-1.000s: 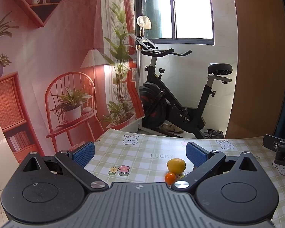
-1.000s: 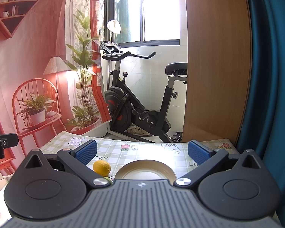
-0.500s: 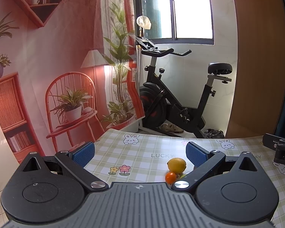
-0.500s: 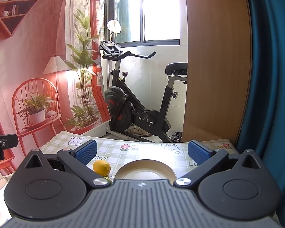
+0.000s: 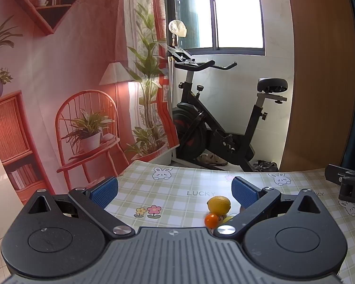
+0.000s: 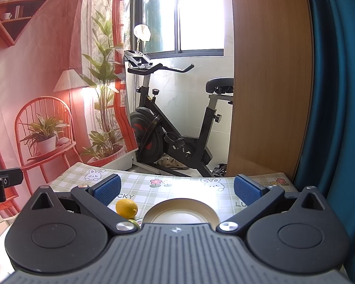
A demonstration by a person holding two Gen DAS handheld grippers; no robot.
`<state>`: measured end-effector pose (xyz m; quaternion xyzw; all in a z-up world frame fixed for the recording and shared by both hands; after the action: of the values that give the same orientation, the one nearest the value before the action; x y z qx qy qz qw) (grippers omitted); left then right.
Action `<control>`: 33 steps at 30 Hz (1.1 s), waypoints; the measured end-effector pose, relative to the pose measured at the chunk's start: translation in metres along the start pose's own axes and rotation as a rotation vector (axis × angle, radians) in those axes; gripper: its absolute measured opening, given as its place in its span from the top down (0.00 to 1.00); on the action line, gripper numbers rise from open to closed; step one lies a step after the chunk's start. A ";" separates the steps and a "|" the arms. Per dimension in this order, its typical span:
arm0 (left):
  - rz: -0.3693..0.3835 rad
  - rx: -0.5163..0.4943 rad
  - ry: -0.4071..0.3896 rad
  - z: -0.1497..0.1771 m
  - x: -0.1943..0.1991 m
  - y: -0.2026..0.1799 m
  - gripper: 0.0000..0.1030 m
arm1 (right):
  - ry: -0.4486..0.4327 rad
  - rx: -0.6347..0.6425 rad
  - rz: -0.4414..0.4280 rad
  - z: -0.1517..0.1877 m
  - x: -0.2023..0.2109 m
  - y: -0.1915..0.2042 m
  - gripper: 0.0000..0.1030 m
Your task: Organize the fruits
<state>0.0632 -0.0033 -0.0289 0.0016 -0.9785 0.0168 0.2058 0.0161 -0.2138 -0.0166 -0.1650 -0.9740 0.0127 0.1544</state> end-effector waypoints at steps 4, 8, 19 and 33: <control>0.000 0.001 0.000 0.000 0.000 0.001 0.00 | 0.000 0.002 -0.002 -0.001 -0.003 0.002 0.00; -0.001 0.006 -0.002 0.000 0.000 0.003 0.00 | 0.000 0.002 -0.001 0.002 -0.005 0.004 0.00; -0.002 0.009 -0.008 0.000 0.002 0.002 0.00 | 0.000 0.003 -0.001 0.004 -0.005 0.004 0.00; 0.004 -0.004 0.027 0.006 -0.005 0.003 0.00 | 0.014 0.005 -0.002 0.008 -0.005 0.002 0.00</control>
<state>0.0654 -0.0006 -0.0366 -0.0011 -0.9756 0.0153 0.2191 0.0183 -0.2135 -0.0254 -0.1635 -0.9731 0.0140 0.1616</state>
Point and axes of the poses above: each gripper's, at about its wrist camera, not at the fingertips, and x roughly against the way its jaws point, y to its left, z to its underside, the point moved 7 cm from there along -x, roughly the way its jaws point, and after that the axes turned 8 degrees about x, right-handed, at the moved point
